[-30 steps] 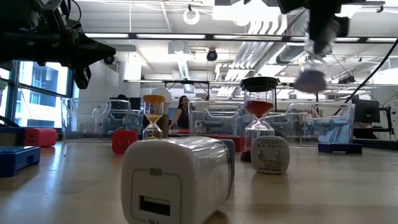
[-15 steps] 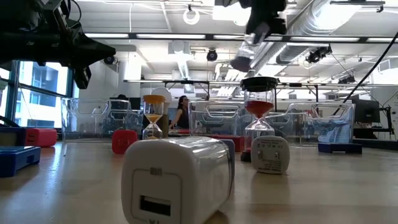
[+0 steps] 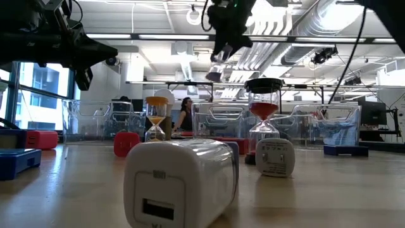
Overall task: Pick & Place Office items
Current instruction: Put the top violet hourglass into the middle transparent bin, then put the left pink charger adapter into the left transparent bin
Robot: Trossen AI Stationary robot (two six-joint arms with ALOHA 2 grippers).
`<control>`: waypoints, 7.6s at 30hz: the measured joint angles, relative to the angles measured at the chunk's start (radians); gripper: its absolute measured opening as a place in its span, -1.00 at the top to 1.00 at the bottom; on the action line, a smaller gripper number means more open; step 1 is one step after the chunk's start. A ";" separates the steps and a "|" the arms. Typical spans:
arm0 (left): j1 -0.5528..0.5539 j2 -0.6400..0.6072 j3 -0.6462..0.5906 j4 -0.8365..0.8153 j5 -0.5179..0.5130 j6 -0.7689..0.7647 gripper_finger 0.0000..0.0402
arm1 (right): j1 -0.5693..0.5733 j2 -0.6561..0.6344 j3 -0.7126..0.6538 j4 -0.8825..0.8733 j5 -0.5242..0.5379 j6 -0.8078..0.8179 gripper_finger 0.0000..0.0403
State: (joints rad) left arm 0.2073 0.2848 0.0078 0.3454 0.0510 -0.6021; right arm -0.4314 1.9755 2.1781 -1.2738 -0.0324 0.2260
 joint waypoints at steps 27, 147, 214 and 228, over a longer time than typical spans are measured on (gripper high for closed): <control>0.000 0.000 0.000 0.000 0.000 0.000 1.00 | -0.207 0.343 0.029 0.037 0.000 -0.043 0.08; 0.000 0.000 0.000 0.000 0.000 0.000 1.00 | 0.913 -0.205 -0.211 -0.297 1.053 0.706 -0.65; -0.058 0.001 0.000 0.147 0.140 0.187 0.33 | 1.024 -0.205 -0.642 -0.265 1.290 1.184 -0.65; -0.204 0.252 0.295 -0.061 0.162 0.332 -0.13 | 0.945 -0.205 -0.642 -0.244 1.291 1.131 -0.65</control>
State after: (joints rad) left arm 0.0037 0.5371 0.3031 0.2849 0.2126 -0.2703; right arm 0.5132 1.7706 1.5360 -1.5181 1.2589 1.3571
